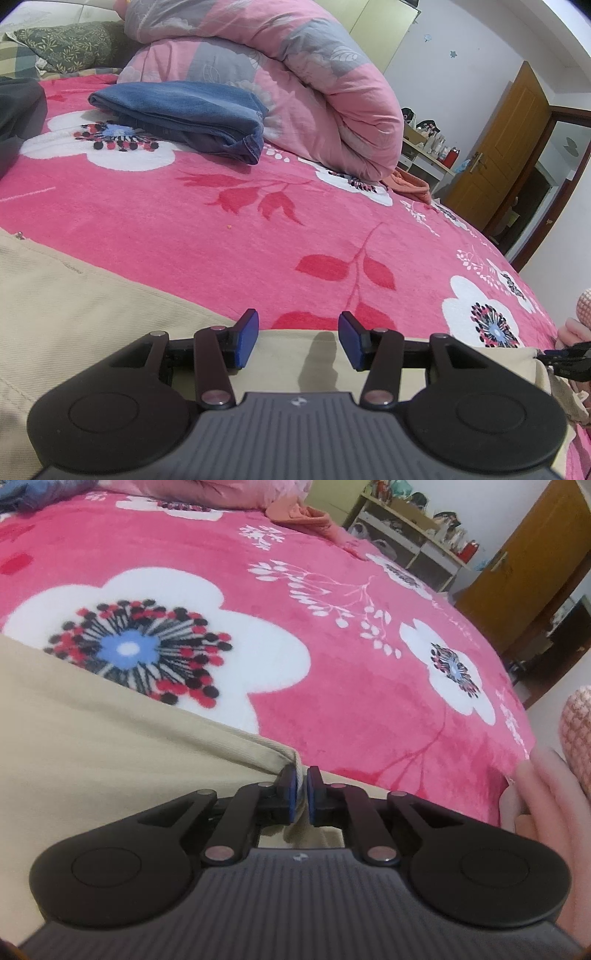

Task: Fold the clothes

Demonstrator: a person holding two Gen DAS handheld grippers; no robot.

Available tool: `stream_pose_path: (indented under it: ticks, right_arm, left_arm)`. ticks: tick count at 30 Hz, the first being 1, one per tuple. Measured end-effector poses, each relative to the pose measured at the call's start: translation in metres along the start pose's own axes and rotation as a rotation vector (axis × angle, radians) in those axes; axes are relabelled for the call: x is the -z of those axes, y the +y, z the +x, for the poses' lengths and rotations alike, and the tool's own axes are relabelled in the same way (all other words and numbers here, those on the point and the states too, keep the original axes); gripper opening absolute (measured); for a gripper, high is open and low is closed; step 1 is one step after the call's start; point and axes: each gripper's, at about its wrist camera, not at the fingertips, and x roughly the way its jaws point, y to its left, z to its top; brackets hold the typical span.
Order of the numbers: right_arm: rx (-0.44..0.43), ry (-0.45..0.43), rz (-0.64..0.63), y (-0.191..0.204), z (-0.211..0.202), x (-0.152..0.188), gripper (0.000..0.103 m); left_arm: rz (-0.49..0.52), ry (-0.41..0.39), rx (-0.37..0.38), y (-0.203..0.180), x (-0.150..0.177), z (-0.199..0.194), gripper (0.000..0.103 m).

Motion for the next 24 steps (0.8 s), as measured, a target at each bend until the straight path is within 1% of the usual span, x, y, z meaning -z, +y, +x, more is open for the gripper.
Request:
stream_pose_path:
  ticks: [1,2,4,5,6,7,8,10,12,13,15,16,18,19,20,22,24]
  right_arm:
    - [-0.004,0.005,-0.021,0.0,-0.005,-0.001,0.022]
    - [-0.007,0.004,-0.045,0.001,-0.012,-0.002,0.043]
    - [-0.015,-0.019,-0.095,0.003,-0.029,-0.002,0.066]
    - [-0.026,-0.036,-0.113,0.005,-0.039,-0.001,0.073]
    - [-0.037,-0.055,-0.128,0.006,-0.049,0.001,0.075]
    - [-0.044,-0.079,-0.132,0.005,-0.059,0.003,0.08]
    - [-0.045,-0.105,-0.126,0.003,-0.071,0.006,0.083]
    - [-0.042,-0.159,-0.103,-0.003,-0.095,0.013,0.084]
    - [-0.032,-0.21,-0.043,-0.012,-0.12,0.026,0.085]
    - [-0.03,-0.233,-0.02,-0.014,-0.131,0.036,0.085]
    - [-0.032,-0.274,0.014,-0.014,-0.151,0.056,0.084]
    - [-0.041,-0.284,0.01,-0.008,-0.156,0.067,0.082]
    - [-0.054,-0.278,0.002,0.005,-0.157,0.084,0.072]
    - [-0.058,-0.268,-0.008,0.012,-0.153,0.09,0.061]
    - [-0.06,-0.256,-0.024,0.019,-0.147,0.093,0.055]
    - [-0.067,-0.234,-0.055,0.033,-0.133,0.099,0.049]
    - [-0.082,-0.219,-0.084,0.044,-0.119,0.099,0.048]
  left_arm:
    - [0.002,0.001,-0.001,0.0,0.0,0.0,0.05]
    - [0.004,0.001,-0.002,-0.001,0.0,0.0,0.05]
    - [0.007,0.002,-0.004,-0.001,0.0,0.001,0.05]
    - [0.008,0.002,-0.004,-0.001,0.0,0.001,0.05]
    - [0.01,0.004,-0.006,-0.001,0.0,0.001,0.05]
    - [0.015,0.006,-0.011,-0.003,-0.001,0.002,0.05]
    - [0.021,0.008,-0.017,-0.004,-0.001,0.002,0.05]
    - [0.044,0.003,-0.049,-0.01,-0.003,-0.002,0.05]
    - [0.075,-0.032,-0.092,-0.019,-0.004,-0.009,0.053]
    - [0.093,-0.048,-0.094,-0.026,-0.006,-0.014,0.054]
    - [0.109,-0.034,-0.049,-0.038,-0.011,-0.016,0.054]
    - [0.12,-0.01,-0.017,-0.046,-0.014,-0.014,0.054]
    - [0.162,0.049,0.037,-0.065,-0.015,-0.005,0.054]
    - [0.192,0.077,0.059,-0.075,-0.014,0.001,0.054]
    - [0.223,0.095,0.062,-0.084,-0.011,0.007,0.054]
    - [0.273,0.122,0.063,-0.095,-0.004,0.018,0.054]
    - [0.281,0.133,0.06,-0.094,0.005,0.029,0.054]
